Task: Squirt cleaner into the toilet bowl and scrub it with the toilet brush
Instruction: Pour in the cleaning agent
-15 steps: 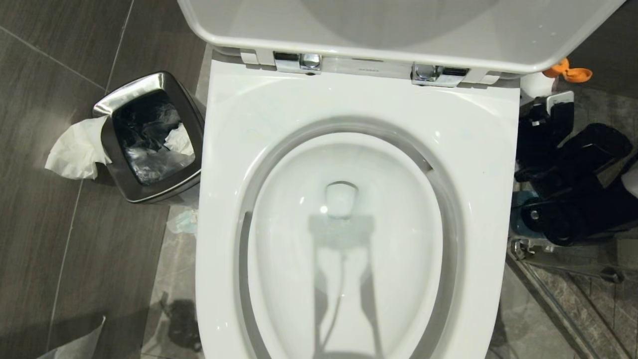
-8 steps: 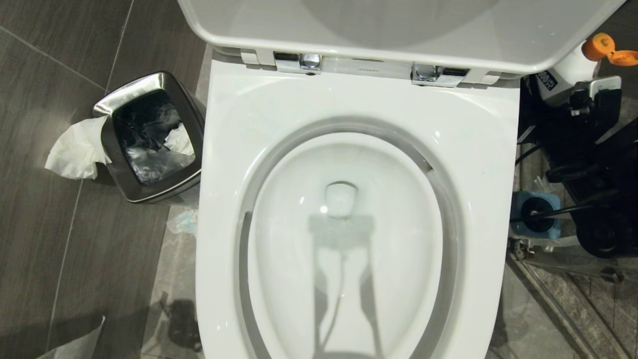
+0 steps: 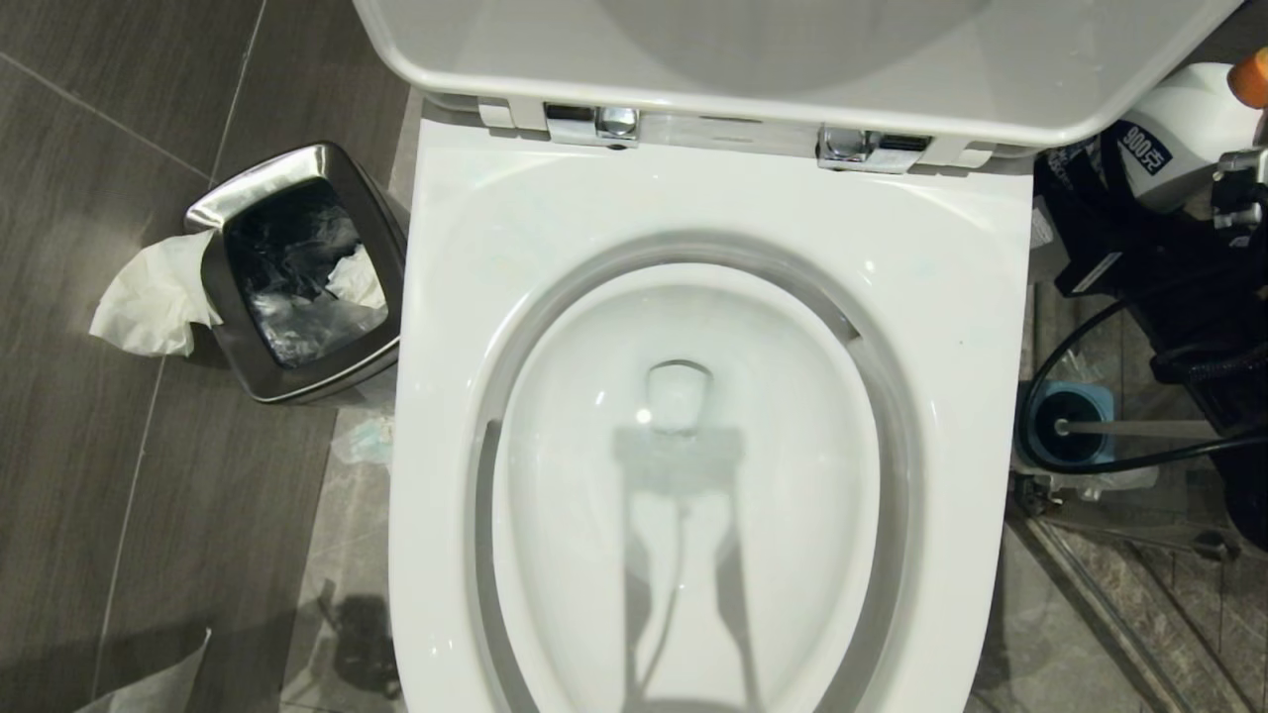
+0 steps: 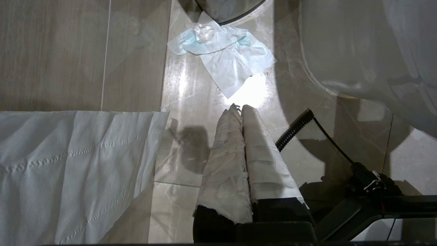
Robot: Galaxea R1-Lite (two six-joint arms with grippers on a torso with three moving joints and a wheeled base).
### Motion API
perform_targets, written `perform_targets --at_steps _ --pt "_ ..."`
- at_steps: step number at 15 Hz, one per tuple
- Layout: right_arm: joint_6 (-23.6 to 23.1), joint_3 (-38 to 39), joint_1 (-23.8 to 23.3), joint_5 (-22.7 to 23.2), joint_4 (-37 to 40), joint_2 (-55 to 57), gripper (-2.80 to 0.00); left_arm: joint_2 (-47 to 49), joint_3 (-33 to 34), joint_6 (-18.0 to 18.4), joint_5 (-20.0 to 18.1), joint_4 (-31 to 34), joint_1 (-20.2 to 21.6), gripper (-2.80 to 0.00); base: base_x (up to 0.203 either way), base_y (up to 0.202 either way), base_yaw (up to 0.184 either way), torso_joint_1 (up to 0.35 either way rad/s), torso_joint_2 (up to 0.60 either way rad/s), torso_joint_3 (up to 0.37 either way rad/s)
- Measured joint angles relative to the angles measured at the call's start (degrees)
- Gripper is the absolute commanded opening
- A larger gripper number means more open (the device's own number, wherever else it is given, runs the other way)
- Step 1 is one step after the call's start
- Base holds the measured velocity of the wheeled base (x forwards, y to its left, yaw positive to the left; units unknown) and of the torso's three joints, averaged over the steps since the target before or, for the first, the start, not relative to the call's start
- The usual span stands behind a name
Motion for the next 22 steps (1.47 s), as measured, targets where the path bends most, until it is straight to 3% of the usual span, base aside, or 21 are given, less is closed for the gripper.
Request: perform_targets --at_steps 5,9,16,22 --pt "0.02 1.83 -0.02 -1.78 4.42 -5.02 -2.8 0.0 0.0 0.02 0.0 -0.01 0.0 -2.8 0.0 0.0 0.0 0.0 0.01 0.0" --pt "-0.24 2.42 -0.02 -5.92 4.96 -7.24 -2.8 0.0 0.0 0.02 0.0 0.02 0.0 -2.8 0.0 0.0 0.0 0.0 0.0 0.0" --pt "-0.09 5.48 -0.11 -6.08 13.07 -14.16 -2.8 0.0 0.0 0.0 0.0 -0.01 -0.02 -2.8 0.0 0.0 0.0 0.0 0.0 0.0" --pt "0.05 0.69 -0.11 -5.54 31.33 -23.7 -2.8 0.0 0.0 0.02 0.02 0.0 -0.02 -2.8 0.0 0.0 0.0 0.0 0.0 0.0"
